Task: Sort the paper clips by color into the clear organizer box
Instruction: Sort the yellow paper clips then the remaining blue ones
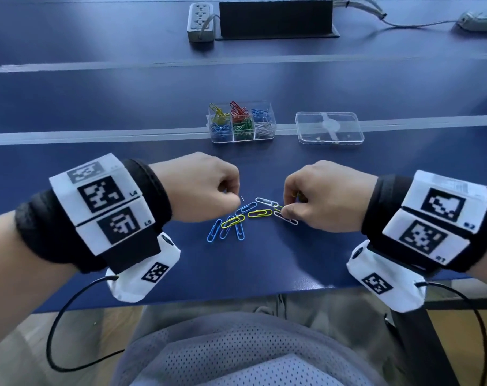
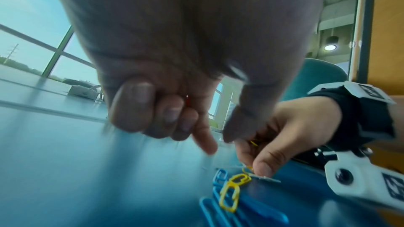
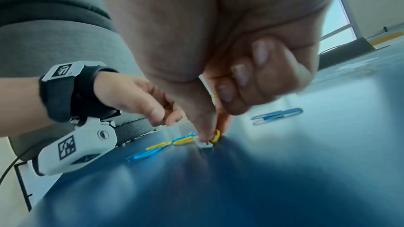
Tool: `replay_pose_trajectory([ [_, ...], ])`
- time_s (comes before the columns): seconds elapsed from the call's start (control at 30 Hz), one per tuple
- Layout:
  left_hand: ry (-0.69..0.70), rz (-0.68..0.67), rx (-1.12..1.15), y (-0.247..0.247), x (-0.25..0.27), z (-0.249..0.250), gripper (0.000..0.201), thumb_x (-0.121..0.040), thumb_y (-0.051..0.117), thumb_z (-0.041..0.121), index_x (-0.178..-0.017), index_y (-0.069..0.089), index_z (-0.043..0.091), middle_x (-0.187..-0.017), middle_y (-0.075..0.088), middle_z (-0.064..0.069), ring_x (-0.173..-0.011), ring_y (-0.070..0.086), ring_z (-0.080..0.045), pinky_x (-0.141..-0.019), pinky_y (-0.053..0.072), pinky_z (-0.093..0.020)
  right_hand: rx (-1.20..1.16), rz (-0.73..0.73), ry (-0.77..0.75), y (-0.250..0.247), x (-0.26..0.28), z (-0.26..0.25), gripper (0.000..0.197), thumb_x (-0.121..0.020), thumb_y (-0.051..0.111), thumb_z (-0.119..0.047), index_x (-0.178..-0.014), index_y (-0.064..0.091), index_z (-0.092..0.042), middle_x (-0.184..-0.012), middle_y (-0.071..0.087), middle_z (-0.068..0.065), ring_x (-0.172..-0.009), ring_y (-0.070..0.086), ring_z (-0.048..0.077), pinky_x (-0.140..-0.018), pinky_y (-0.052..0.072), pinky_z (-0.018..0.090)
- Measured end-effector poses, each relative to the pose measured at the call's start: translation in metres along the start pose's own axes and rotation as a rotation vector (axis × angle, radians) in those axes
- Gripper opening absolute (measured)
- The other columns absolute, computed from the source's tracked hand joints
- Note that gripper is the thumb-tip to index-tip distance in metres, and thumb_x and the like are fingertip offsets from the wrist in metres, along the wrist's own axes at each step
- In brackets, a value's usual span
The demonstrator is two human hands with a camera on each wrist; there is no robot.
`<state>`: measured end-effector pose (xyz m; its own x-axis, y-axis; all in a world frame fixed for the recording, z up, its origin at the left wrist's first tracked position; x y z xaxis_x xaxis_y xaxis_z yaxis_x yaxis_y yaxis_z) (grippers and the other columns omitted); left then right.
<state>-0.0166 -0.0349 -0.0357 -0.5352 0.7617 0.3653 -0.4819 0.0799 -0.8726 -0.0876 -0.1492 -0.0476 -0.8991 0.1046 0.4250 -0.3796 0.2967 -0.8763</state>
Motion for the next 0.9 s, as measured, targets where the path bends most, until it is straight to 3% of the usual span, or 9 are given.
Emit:
replay_pose_trajectory([
  [0.17, 0.059, -0.030, -0.163, 0.010, 0.005, -0.002, 0.021, -0.078, 0.064, 0.045, -0.090, 0.067, 0.028, -0.081, 0.058, -0.001, -0.072, 0.047, -0.011, -0.073, 0.044, -0.027, -0.068, -0.030, 0.017, -0.001, -0.005, 0.003, 0.012, -0.086, 0.054, -0.035, -0.080, 0.053, -0.024, -0.070, 0.052, -0.011, -0.075, 0.049, 0.016, -0.066, 0.039, 0.027],
  [0.27, 0.069, 0.012, -0.155, 0.008, 0.005, -0.001, 0.017, -0.081, 0.061, 0.039, -0.087, 0.069, 0.026, -0.081, 0.062, -0.004, -0.073, 0.050, -0.014, -0.071, 0.044, -0.025, -0.139, -0.012, 0.021, -0.007, -0.007, 0.006, 0.013, -0.087, 0.055, -0.031, -0.076, 0.052, -0.024, -0.069, 0.050, -0.010, -0.064, 0.045, 0.006, -0.056, 0.036, 0.021],
  [0.37, 0.073, 0.021, -0.136, 0.009, 0.005, -0.002, 0.013, -0.081, 0.059, 0.035, -0.081, 0.068, 0.025, -0.077, 0.062, -0.004, -0.070, 0.051, -0.016, -0.069, 0.045, -0.025, -0.120, 0.013, 0.024, -0.008, -0.007, 0.008, 0.011, -0.085, 0.059, -0.033, -0.082, 0.056, -0.023, -0.068, 0.049, -0.012, -0.066, 0.046, 0.009, -0.056, 0.035, 0.018],
  [0.43, 0.069, 0.030, -0.102, 0.008, 0.004, -0.003, 0.011, -0.081, 0.059, 0.033, -0.078, 0.065, 0.025, -0.071, 0.056, 0.000, -0.064, 0.048, -0.010, -0.064, 0.041, -0.022, -0.066, 0.024, 0.026, -0.006, -0.006, 0.009, 0.014, -0.083, 0.062, -0.037, -0.087, 0.058, -0.024, -0.069, 0.046, -0.013, -0.073, 0.046, 0.012, -0.064, 0.036, 0.023],
  [0.5, 0.068, 0.058, -0.032, 0.004, 0.003, -0.002, 0.008, -0.081, 0.059, 0.030, -0.074, 0.061, 0.026, -0.063, 0.052, 0.005, -0.059, 0.048, -0.004, -0.055, 0.036, -0.011, -0.057, 0.027, 0.028, -0.005, -0.006, 0.009, 0.015, -0.082, 0.063, -0.038, -0.088, 0.060, -0.025, -0.069, 0.044, -0.014, -0.078, 0.046, 0.014, -0.071, 0.036, 0.024],
  [0.63, 0.059, 0.054, 0.141, 0.002, -0.002, 0.000, 0.007, -0.080, 0.065, 0.026, -0.073, 0.061, 0.025, -0.061, 0.056, 0.008, -0.052, 0.048, 0.008, -0.050, 0.037, -0.002, -0.061, 0.023, 0.031, -0.006, -0.006, 0.008, 0.011, -0.085, 0.059, -0.035, -0.085, 0.058, -0.024, -0.069, 0.046, -0.013, -0.079, 0.047, 0.016, -0.071, 0.036, 0.024],
  [0.77, 0.060, -0.011, 0.313, 0.006, -0.006, 0.001, 0.006, -0.082, 0.065, 0.020, -0.085, 0.062, 0.024, -0.070, 0.059, 0.006, -0.052, 0.046, -0.003, -0.054, 0.039, -0.010, -0.125, 0.032, 0.048, -0.009, -0.005, 0.006, 0.017, -0.085, 0.048, -0.032, -0.071, 0.048, -0.024, -0.068, 0.049, -0.010, -0.071, 0.047, 0.015, -0.059, 0.035, 0.025],
  [0.83, 0.035, -0.045, 0.383, 0.009, -0.007, 0.001, 0.016, -0.086, 0.058, 0.016, -0.098, 0.060, 0.026, -0.072, 0.054, 0.006, -0.056, 0.045, -0.010, -0.062, 0.043, -0.024, -0.259, 0.006, 0.068, -0.009, -0.005, 0.007, 0.020, -0.082, 0.050, -0.030, -0.065, 0.045, -0.022, -0.065, 0.053, -0.007, -0.060, 0.045, 0.011, -0.054, 0.033, 0.025],
  [0.9, 0.009, -0.078, 0.423, 0.010, -0.007, 0.004, 0.020, -0.084, 0.051, 0.016, -0.098, 0.060, 0.027, -0.065, 0.049, 0.007, -0.056, 0.043, -0.014, -0.061, 0.042, -0.029, -0.441, -0.047, 0.058, -0.006, -0.006, 0.006, 0.018, -0.078, 0.054, -0.024, -0.063, 0.046, -0.019, -0.058, 0.058, -0.005, -0.053, 0.045, 0.015, -0.053, 0.037, 0.024],
])
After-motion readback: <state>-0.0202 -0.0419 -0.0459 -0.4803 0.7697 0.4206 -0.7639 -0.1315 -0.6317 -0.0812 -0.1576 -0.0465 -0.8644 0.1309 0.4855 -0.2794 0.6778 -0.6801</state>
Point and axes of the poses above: each hand's wrist, its own x-axis away from the middle knuckle, its own y-axis out of the palm, z = x × y, the point moved 7 cm from there along -x, towards the middle knuckle
